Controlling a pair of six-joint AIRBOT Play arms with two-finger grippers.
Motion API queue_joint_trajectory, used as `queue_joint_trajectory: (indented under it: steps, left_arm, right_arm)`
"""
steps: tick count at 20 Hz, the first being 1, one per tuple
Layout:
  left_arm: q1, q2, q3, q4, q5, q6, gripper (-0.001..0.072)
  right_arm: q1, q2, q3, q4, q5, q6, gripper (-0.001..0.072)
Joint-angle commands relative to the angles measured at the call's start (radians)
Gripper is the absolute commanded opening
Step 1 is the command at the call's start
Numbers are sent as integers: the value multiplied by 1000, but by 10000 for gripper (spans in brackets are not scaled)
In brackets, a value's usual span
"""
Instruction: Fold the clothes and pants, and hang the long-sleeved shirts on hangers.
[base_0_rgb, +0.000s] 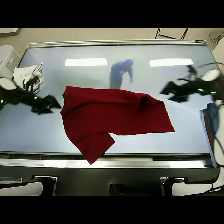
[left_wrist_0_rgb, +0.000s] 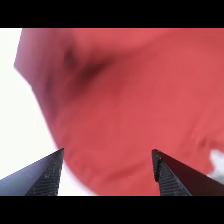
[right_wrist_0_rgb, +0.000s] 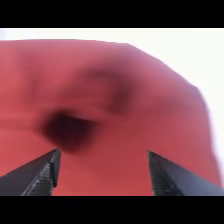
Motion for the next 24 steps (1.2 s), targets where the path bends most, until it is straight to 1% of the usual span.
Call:
queue_joint_trajectory:
  steps: [1,2,3,5,6,8,11,15,16,18,19,20,22,24]
  left_arm:
    - [97,70,-215,16,-75,3,575]
    - [108,90,-323,-10,-25,25,459]
    - [114,98,-418,-68,25,61,425]
    - [117,96,-571,-237,132,143,428]
    - [117,95,-623,-315,186,180,455]
    - [116,93,-673,-407,251,227,466]
    - [102,88,-679,-426,294,232,466]
    - [39,47,-679,-472,334,232,464]
    - [21,37,-679,-480,342,232,427]
    - [10,38,-676,-493,346,234,129]
    - [11,42,-670,-492,330,248,50]
    - [11,47,-660,-492,313,270,19]
    - [11,61,-645,-492,304,270,18]
    - [11,81,-642,-492,304,270,18]
  right_arm:
    - [-216,23,18,-150,271,7,601]
    - [-266,23,-3,-152,311,7,600]
    - [-305,24,-29,-151,341,7,599]
    - [-343,27,-73,-151,360,7,568]
    - [-345,27,-85,-151,361,6,561]
    - [-340,27,-100,-146,352,6,561]
    - [-336,27,-101,-146,324,-6,561]
    - [-336,27,-102,-147,312,-9,562]
    - [-336,27,-102,-147,310,-9,562]
    - [-336,24,-103,-148,306,-9,562]
    - [-336,23,-116,-148,300,-9,562]
    - [-336,22,-137,-148,289,-9,562]
    - [-336,22,-212,-146,248,-17,566]
    - [-336,12,-289,-122,203,-46,569]
